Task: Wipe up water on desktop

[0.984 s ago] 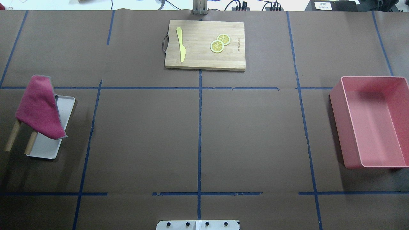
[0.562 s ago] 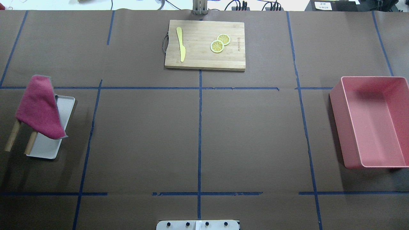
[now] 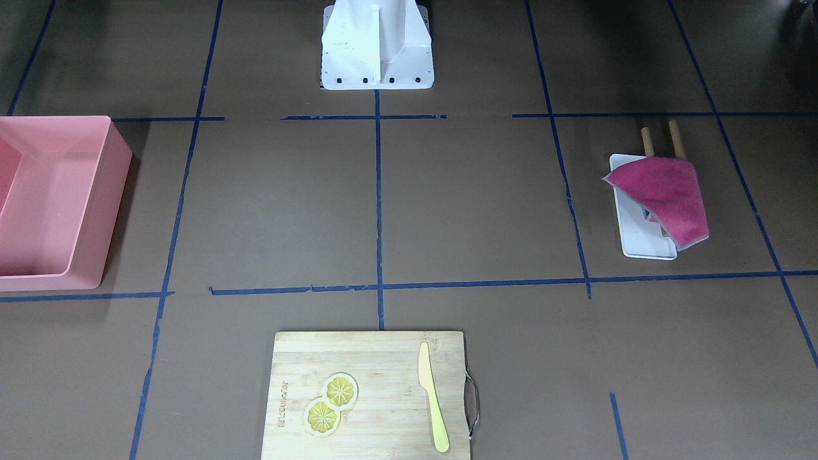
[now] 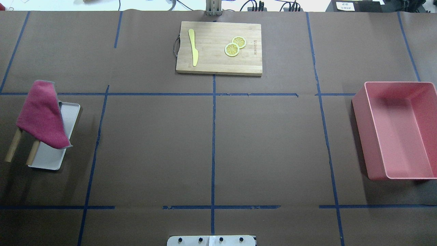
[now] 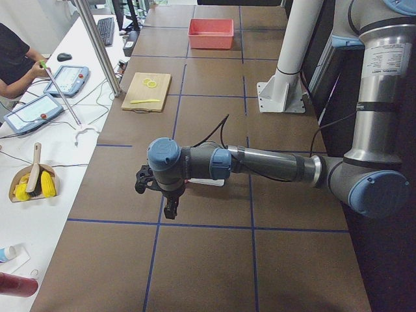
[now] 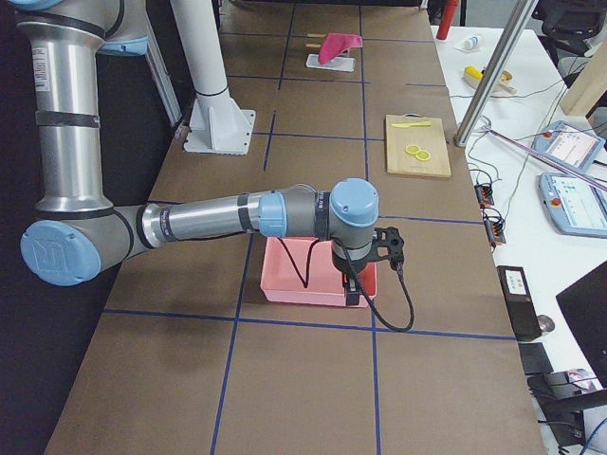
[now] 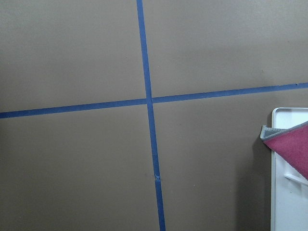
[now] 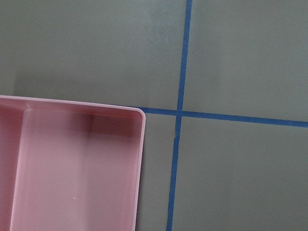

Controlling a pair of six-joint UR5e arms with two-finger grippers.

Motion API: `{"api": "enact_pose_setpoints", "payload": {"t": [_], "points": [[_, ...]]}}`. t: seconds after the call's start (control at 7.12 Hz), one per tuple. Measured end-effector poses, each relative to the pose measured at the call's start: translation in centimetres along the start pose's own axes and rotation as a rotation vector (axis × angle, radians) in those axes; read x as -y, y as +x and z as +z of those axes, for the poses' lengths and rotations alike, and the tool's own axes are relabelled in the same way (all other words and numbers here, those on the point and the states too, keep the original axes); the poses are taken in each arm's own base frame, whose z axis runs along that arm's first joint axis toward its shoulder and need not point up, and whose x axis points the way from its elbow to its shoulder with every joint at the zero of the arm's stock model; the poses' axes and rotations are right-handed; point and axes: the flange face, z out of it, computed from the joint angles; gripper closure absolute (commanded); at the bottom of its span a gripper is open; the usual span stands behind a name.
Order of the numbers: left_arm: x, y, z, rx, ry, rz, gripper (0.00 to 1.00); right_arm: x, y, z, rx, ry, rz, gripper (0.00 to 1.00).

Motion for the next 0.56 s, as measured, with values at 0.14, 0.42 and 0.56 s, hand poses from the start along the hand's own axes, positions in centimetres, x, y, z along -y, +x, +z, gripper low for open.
{"api": "enact_pose_setpoints", "payload": {"t": [0.14, 0.42, 0.56], "points": [[0.3, 0.9, 0.0, -0.001, 0.009, 0.005, 0.00, 0.3, -0.4, 0.0, 0.000, 0.001, -0.011, 0.00], [1.7, 4.9, 1.3, -0.018, 0.068, 0.022, 0.00, 1.1, -1.5, 0.3, 0.002, -0.004, -0.033, 0.00], [2.0, 7.2, 2.5, -0.045, 0.097, 0.006, 0.00, 1.2, -1.7, 0.3, 0.009, -0.004, -0.035, 0.00]]}}
